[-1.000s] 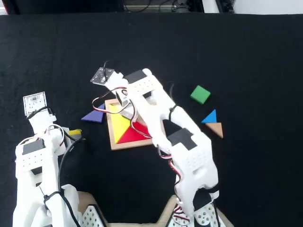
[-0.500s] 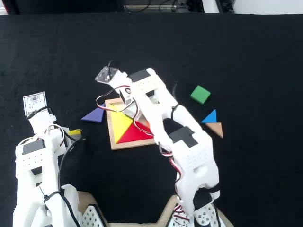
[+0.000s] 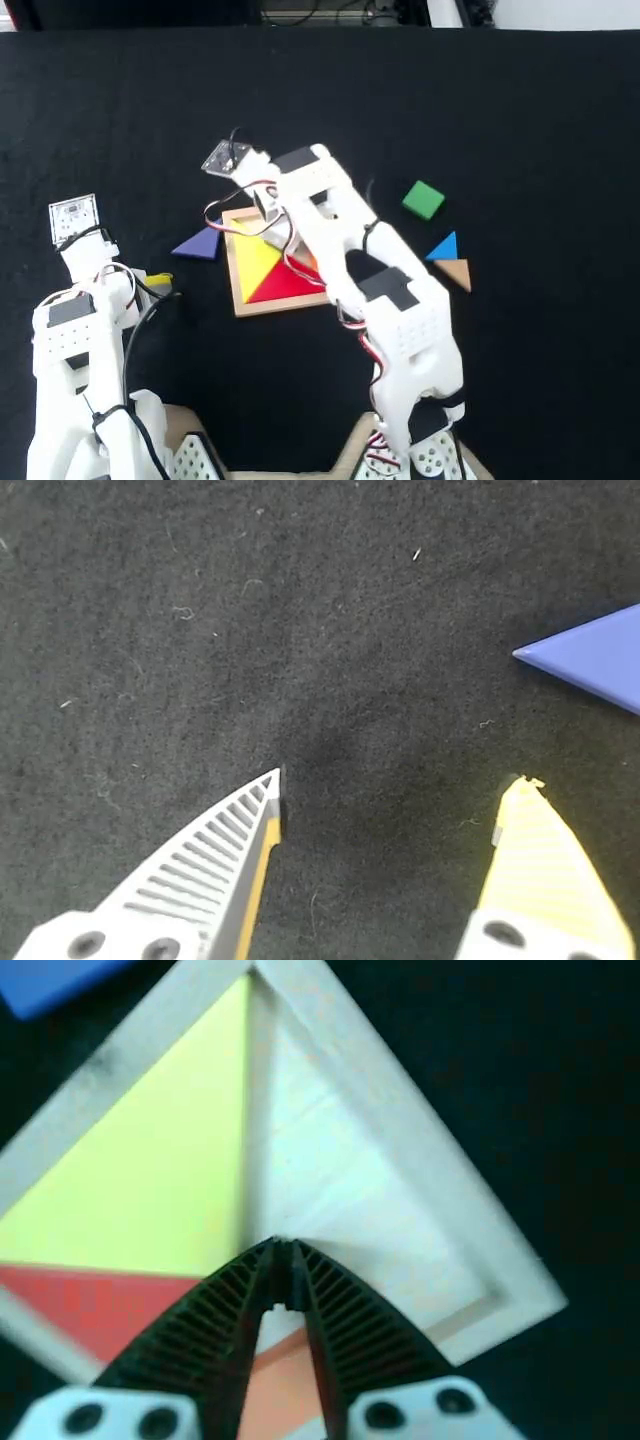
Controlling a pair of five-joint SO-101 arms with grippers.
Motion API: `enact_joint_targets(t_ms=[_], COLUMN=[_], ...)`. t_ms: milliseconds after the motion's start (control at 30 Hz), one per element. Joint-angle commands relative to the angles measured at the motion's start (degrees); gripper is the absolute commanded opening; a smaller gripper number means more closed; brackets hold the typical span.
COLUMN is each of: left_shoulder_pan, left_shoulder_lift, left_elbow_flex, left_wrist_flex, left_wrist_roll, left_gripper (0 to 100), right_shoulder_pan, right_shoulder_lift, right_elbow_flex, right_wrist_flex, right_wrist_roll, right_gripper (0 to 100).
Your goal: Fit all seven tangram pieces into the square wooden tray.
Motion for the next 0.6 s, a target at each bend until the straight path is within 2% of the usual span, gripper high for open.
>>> enact_joint_targets(t_ms=[0,267,333,467,567], left_shoulder_pan=[0.04,-0.31,-2.24,-4.26,-4.35], left_shoulder_lift=[-0.35,-0.44,-0.44,-0.44,-0.44], left_elbow_flex=[-0.31,-0.66,-1.1,-3.21,-4.53], left_wrist_flex=[-0.97,-0.97,-0.97,-0.88,-0.88], left_wrist_roll=[0.53,1.05,1.41,7.38,10.37], left_gripper=[33,33,33,33,33], right_shoulder_pan=[2.46,2.37,3.52,6.77,7.21], right_shoulder_lift=[-0.92,5.76,7.08,7.43,4.97], right_elbow_flex=[-4.97,-9.63,-11.47,-15.08,-18.42], right_wrist_flex=[-4.13,-4.4,-4.22,-3.16,2.37], right_wrist_roll=[-0.26,0.09,0.09,-0.26,-1.32], right_gripper=[1.1,1.1,1.1,1.1,1.1])
